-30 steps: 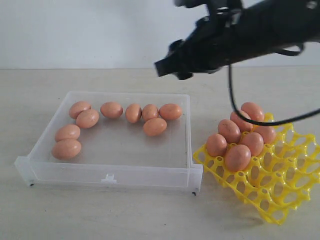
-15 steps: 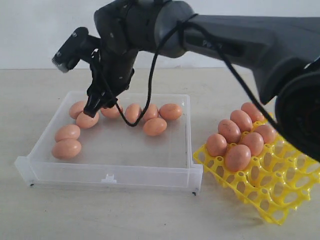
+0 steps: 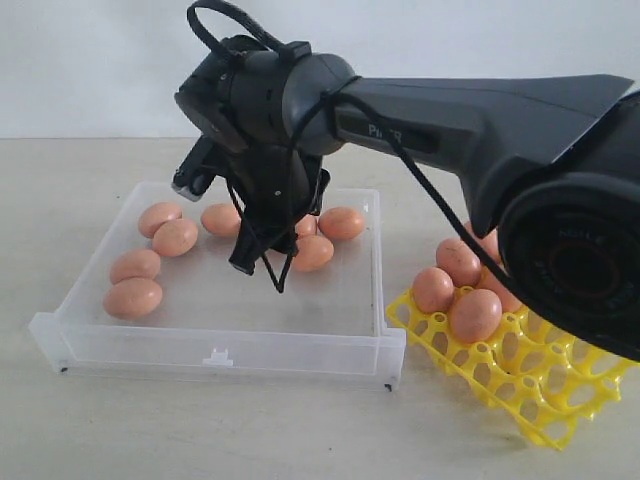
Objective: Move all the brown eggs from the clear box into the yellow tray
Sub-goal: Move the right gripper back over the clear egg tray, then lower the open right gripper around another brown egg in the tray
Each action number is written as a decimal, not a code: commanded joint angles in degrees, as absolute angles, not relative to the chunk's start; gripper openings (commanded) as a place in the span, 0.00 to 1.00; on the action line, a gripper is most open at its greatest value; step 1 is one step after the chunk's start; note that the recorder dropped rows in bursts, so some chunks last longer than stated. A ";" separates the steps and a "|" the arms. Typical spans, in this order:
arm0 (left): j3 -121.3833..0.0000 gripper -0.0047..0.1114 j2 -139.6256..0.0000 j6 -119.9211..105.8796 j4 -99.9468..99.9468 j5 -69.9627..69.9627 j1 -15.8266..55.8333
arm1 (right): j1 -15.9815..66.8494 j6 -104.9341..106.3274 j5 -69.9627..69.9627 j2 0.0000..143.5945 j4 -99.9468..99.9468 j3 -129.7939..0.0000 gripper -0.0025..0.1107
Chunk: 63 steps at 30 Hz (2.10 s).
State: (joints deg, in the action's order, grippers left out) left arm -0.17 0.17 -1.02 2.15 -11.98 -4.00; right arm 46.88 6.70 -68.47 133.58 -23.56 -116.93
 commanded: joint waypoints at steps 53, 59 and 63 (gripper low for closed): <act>0.00 0.00 0.00 -1.16 2.03 -11.64 -4.04 | 41.84 -75.28 -49.09 128.52 -12.56 -104.63 0.50; 0.00 0.00 0.00 -1.16 2.03 -11.64 -4.04 | 41.17 -76.13 -50.70 128.52 -14.23 -104.63 0.50; 0.00 0.00 0.00 -1.16 2.03 -11.64 -4.04 | 40.91 -76.00 -50.70 128.52 -15.07 -104.63 0.50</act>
